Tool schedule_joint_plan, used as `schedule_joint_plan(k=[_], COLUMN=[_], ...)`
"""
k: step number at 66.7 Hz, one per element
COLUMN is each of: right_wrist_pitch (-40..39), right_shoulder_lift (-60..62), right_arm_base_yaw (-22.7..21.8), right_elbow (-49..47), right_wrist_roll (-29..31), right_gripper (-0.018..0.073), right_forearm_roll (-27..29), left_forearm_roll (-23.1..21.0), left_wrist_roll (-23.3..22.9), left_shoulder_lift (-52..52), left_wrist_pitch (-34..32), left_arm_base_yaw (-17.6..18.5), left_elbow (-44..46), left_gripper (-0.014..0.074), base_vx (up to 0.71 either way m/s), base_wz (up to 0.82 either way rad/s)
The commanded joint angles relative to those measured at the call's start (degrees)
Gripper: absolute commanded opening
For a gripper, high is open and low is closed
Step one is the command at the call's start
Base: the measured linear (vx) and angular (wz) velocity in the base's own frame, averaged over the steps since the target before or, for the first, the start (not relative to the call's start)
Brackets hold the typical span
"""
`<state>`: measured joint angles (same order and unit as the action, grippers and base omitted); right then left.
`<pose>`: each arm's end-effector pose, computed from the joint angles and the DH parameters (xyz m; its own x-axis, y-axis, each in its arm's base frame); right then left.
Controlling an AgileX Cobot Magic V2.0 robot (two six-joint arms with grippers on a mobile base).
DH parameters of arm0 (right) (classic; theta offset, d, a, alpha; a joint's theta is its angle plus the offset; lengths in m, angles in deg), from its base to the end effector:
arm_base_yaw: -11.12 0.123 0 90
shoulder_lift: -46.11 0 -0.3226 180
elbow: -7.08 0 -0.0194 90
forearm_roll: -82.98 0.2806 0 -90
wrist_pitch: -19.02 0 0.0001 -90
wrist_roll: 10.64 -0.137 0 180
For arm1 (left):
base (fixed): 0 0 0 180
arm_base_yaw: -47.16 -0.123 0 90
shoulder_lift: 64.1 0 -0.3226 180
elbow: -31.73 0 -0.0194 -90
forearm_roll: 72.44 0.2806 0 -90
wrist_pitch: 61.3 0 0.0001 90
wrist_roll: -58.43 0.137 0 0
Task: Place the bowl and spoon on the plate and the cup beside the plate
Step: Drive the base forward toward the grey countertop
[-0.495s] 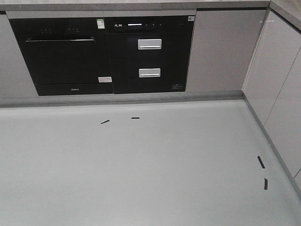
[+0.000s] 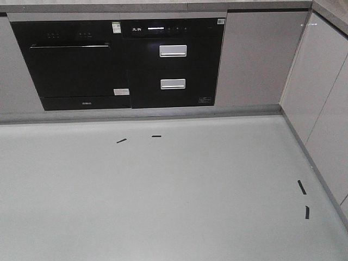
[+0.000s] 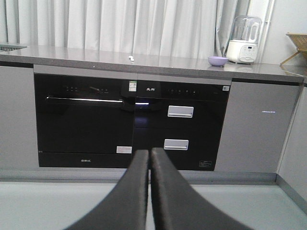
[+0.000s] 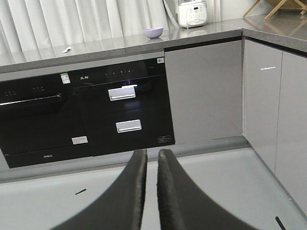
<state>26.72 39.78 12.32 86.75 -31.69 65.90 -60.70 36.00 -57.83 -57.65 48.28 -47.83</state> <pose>0.0947 -0.0034 0.1894 -0.0572 0.0705 -0.9959 0.0225 0.9973 0.0693 0.0948 -0.0001 0.1993 0.0090 -0.1861 -0.9825 0.0084 0.9825 -0.1860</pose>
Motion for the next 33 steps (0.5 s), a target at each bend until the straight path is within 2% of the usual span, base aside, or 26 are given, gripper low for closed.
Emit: schedule_joint_plan(k=[1, 33], right_wrist_pitch=[-4.19, -4.19], right_shoulder_lift=[0.64, 0.64], right_arm_base_yaw=[-0.15, -0.15], right_elbow=[0.96, 0.96], right_wrist_roll=[0.25, 0.25], right_gripper=[0.0071, 0.0071], right_forearm_roll=[-0.37, -0.37], left_forearm_roll=[-0.44, -0.44], left_wrist_roll=[-0.47, -0.47], left_shoulder_lift=[-1.01, -1.01], left_wrist_pitch=[-4.27, -4.27], left_arm_base_yaw=[0.14, 0.14], left_elbow=[-1.73, -1.73], left_gripper=[-0.0006, -0.0006], base_vx=[0.0, 0.0], base_wz=[0.0, 0.0])
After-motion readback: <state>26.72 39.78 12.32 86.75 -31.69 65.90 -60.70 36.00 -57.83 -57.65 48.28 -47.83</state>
